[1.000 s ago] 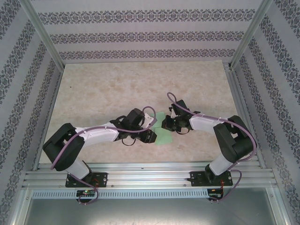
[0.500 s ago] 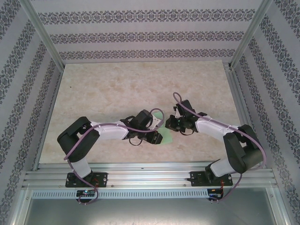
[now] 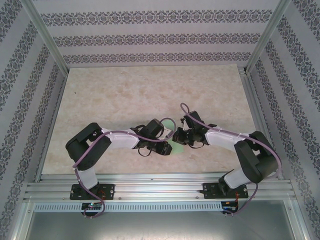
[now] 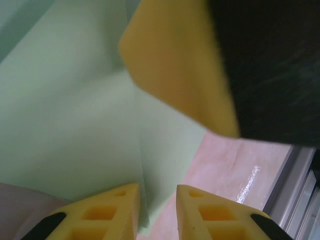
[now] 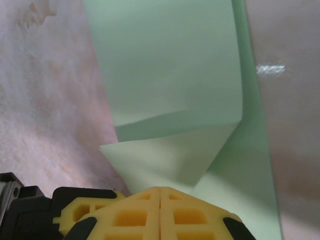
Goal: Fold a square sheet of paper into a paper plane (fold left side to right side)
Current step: Fold the triangle a second time at the center of the table.
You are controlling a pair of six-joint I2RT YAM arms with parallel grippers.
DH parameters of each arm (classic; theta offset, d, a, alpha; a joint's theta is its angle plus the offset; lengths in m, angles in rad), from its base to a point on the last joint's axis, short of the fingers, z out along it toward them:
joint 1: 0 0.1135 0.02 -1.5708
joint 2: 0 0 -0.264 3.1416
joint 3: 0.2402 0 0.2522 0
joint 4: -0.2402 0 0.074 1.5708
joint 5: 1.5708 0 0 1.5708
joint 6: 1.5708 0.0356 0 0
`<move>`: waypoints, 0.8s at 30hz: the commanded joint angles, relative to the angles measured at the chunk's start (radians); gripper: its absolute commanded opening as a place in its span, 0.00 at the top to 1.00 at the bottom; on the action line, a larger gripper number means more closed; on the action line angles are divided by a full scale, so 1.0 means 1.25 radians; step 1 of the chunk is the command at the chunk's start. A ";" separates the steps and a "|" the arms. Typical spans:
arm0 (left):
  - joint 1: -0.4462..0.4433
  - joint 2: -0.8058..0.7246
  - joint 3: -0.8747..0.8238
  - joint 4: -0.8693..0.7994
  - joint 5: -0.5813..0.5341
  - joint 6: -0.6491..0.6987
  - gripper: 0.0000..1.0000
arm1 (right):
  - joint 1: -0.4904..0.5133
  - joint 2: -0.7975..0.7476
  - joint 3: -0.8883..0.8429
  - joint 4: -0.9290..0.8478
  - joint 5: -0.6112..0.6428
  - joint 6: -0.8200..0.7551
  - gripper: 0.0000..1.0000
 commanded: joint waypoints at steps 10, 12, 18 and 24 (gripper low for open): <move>-0.017 0.026 -0.001 -0.080 -0.046 0.067 0.74 | 0.008 0.115 0.048 0.016 0.069 -0.023 0.94; -0.021 0.029 -0.006 -0.089 -0.050 0.071 0.74 | -0.006 0.117 0.055 0.005 0.080 -0.042 0.94; -0.031 0.028 -0.031 -0.100 -0.057 0.078 0.74 | -0.060 0.123 0.088 -0.021 0.095 -0.096 0.94; -0.032 0.022 -0.047 -0.091 -0.058 0.073 0.74 | -0.110 0.128 0.132 -0.070 0.115 -0.152 0.93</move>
